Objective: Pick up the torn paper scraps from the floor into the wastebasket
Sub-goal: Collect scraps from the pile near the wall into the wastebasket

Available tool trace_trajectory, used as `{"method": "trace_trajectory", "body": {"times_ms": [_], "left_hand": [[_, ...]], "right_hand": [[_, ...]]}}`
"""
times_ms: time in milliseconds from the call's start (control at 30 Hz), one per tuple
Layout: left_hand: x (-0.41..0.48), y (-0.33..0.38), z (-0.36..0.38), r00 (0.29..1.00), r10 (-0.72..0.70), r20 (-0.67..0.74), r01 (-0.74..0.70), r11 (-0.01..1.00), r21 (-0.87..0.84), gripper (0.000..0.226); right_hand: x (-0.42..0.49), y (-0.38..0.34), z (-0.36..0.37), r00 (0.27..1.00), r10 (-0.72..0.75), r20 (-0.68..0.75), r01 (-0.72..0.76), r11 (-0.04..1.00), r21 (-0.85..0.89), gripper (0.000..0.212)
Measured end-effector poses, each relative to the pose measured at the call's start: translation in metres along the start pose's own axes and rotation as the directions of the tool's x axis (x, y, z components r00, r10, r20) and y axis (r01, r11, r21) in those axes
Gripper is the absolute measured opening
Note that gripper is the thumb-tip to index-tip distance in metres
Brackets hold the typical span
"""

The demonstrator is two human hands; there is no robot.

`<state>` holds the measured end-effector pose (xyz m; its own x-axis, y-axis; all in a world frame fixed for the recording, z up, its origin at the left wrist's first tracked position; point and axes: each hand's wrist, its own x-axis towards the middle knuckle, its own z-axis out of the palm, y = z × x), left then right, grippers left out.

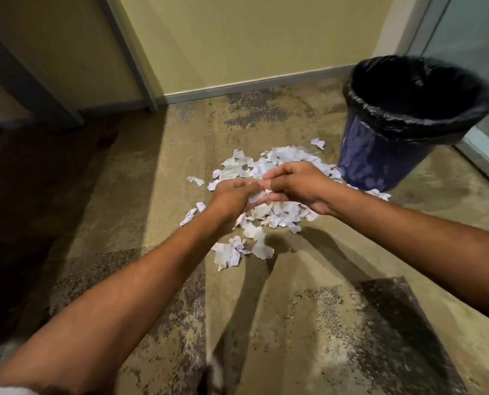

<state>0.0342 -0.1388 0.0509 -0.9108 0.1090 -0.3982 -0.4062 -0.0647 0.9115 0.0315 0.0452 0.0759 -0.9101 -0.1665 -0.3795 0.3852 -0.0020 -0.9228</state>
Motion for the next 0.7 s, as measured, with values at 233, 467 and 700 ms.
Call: {"method": "trace_trajectory", "body": {"times_ms": [233, 467, 700], "left_hand": [[0.018, 0.112, 0.117, 0.99, 0.13, 0.056, -0.123, 0.985, -0.117, 0.016], [0.044, 0.177, 0.256, 0.987, 0.121, 0.11, -0.123, 0.992, 0.008, 0.022], [0.019, 0.193, 0.321, 0.949, -0.062, 0.309, 0.122, 0.976, -0.181, 0.06]], "right_hand": [[-0.018, -0.092, -0.074, 0.92, -0.224, -0.322, 0.255, 0.965, 0.059, 0.014], [-0.028, -0.155, -0.166, 0.791, -0.102, -0.604, 0.331, 0.9, 0.282, 0.009], [-0.042, -0.157, -0.206, 0.856, 0.059, -0.514, 0.336, 0.692, 0.639, 0.032]]}}
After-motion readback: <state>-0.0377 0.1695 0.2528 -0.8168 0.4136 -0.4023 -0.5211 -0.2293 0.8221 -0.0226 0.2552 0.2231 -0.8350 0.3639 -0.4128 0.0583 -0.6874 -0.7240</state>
